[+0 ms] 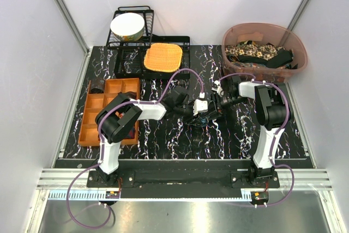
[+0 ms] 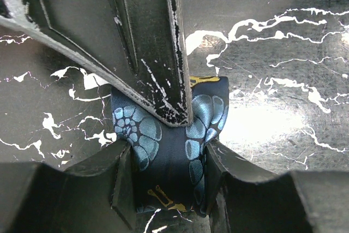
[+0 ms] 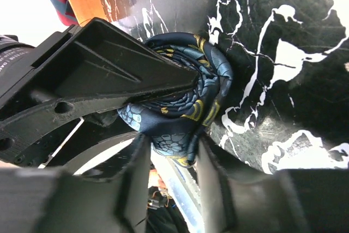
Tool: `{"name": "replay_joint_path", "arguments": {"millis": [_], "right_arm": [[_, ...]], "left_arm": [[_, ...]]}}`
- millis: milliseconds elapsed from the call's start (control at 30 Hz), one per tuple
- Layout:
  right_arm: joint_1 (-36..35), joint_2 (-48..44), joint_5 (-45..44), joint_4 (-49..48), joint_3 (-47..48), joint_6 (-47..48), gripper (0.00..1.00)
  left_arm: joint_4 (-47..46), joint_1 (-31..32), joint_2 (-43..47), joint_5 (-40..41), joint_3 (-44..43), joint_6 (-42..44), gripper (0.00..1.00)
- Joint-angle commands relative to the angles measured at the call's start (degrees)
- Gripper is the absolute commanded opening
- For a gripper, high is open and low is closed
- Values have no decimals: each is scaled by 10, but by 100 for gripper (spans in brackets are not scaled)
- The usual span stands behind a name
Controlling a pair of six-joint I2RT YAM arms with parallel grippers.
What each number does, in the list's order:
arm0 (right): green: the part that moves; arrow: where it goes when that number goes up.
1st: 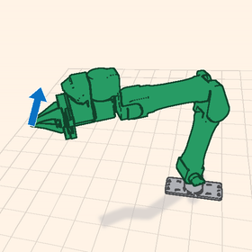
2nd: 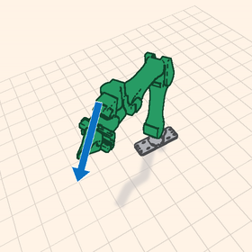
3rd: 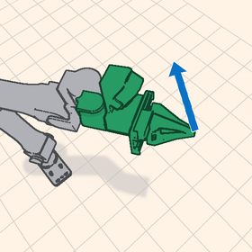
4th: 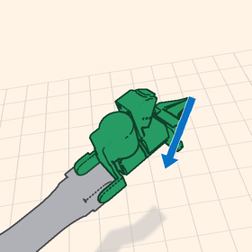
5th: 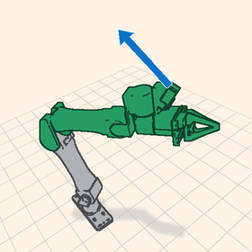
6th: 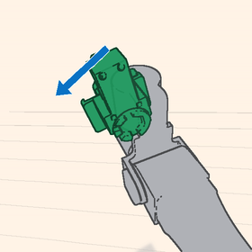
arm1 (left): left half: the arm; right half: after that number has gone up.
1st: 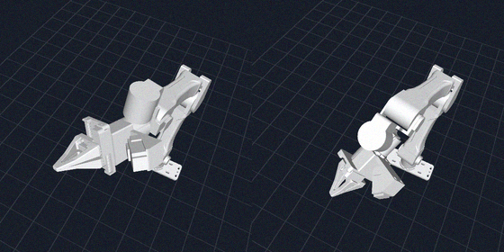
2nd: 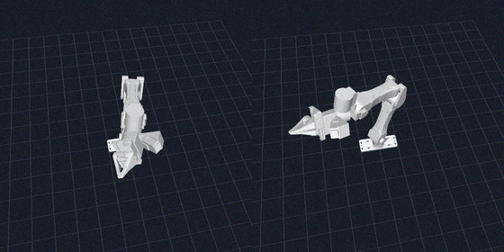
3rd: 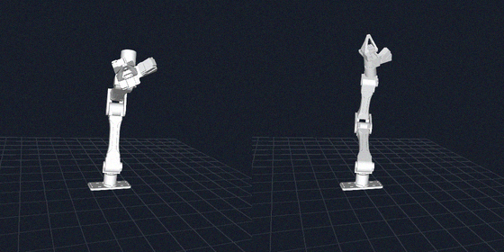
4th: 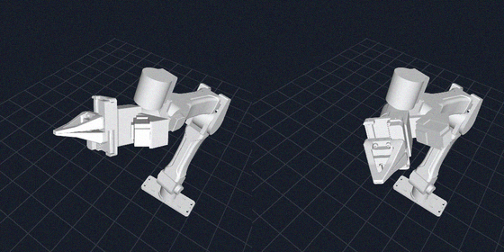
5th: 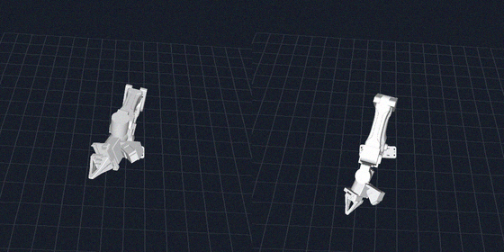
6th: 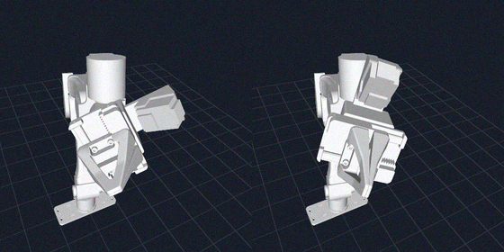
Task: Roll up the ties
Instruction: Pick up the tie at the center of the board.
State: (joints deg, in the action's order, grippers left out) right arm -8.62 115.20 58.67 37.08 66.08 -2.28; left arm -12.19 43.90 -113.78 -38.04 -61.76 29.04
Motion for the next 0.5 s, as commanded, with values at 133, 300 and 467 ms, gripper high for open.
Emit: {"name": "replay_joint_path", "arguments": {"millis": [133,300,467], "right_arm": [[-7,11,-25,11,16,9,0],[-7,5,-30,14,14,16,0],[-7,-15,-10,15,12,20,0]], "left_arm": [[115,0,-46,50,17,7,14],[88,-7,-24,38,32,-15,66],[35,-11,57,27,68,-11,99]]}}
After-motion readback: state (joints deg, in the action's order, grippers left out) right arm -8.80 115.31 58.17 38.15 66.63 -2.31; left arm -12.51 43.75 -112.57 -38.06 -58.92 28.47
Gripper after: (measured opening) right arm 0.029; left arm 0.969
